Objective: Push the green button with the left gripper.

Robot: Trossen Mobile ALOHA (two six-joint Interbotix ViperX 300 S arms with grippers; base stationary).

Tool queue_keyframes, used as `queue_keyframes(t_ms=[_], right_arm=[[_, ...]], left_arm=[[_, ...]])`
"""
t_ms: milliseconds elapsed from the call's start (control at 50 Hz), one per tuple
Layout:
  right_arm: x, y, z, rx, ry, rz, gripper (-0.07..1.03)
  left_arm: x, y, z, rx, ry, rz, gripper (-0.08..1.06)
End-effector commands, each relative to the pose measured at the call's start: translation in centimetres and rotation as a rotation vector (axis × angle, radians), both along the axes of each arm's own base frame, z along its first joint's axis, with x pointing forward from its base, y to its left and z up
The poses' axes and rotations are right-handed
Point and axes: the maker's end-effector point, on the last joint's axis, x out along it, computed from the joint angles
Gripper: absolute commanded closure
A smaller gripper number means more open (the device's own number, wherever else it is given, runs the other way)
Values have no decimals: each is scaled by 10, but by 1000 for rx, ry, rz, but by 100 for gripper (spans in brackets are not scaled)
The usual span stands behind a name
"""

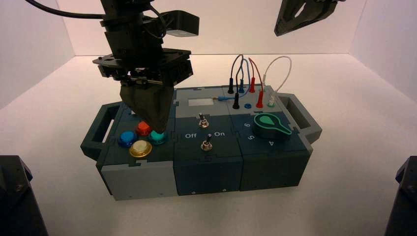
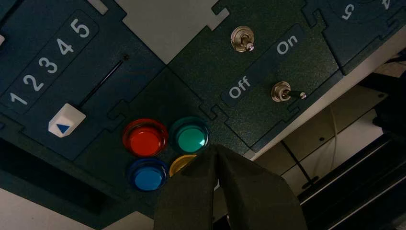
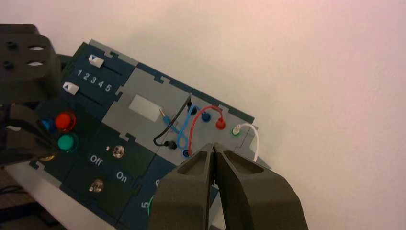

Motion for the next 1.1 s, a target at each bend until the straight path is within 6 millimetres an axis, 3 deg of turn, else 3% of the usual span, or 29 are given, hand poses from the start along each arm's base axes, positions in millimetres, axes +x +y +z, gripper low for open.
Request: queue_keyframes(t_ms=[20,400,1100], right_arm=[[1,9,13,30,-11,13,99],[-29,38,10,20,10,161,99],[-31,39,11,18,7,170,99]], left_arm=[[5,-7,7,-23,-19,-3,101],[5,-6,9,-21,-19,-10,101],[21,-11,-5,34,-15,-20,101]])
